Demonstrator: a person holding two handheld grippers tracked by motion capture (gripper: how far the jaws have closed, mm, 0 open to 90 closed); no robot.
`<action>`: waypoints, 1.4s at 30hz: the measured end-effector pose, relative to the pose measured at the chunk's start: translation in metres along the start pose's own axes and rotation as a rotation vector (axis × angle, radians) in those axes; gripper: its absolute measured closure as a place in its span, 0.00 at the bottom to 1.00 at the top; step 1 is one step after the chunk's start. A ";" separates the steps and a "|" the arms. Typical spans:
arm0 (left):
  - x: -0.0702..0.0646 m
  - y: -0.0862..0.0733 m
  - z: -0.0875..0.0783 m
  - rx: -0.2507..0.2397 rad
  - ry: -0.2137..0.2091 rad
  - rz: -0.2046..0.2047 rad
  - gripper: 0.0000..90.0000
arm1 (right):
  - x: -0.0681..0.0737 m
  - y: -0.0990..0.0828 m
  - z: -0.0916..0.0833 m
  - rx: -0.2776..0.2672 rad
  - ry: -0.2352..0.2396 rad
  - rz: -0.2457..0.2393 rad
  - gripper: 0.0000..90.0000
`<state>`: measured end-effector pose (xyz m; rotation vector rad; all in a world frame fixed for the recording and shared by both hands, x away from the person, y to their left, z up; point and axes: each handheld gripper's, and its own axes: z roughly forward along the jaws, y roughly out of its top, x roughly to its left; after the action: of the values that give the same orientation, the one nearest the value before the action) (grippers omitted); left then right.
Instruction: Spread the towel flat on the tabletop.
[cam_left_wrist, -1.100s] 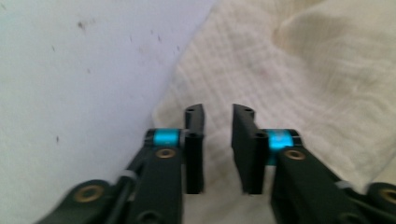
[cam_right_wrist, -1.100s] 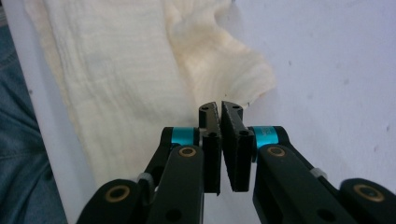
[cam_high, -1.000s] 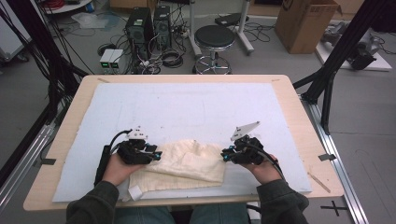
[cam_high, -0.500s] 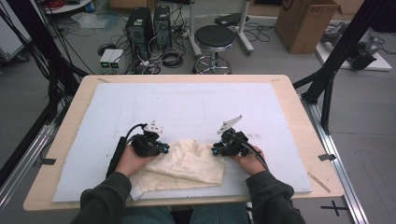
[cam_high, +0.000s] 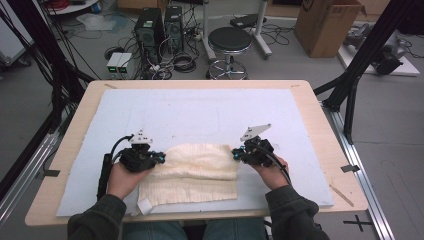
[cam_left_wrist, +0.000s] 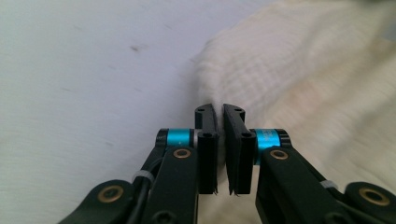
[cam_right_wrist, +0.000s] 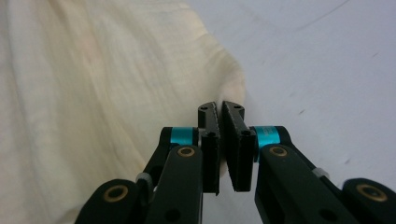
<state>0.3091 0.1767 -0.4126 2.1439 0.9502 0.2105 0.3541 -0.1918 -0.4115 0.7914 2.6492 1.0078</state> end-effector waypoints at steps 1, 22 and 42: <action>-0.003 -0.002 0.001 0.025 -0.023 0.016 0.86 | 0.002 -0.004 0.002 0.015 0.005 0.000 0.95; 0.015 0.014 0.010 -0.011 -0.108 -0.076 0.61 | -0.003 -0.025 -0.001 0.024 0.031 0.033 0.95; -0.023 0.026 0.036 0.070 -0.110 0.027 0.92 | -0.019 -0.028 -0.019 -0.083 -0.024 0.102 0.95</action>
<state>0.3230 0.1284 -0.4156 2.2094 0.8768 0.0724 0.3518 -0.2298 -0.4158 0.9219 2.5512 1.1188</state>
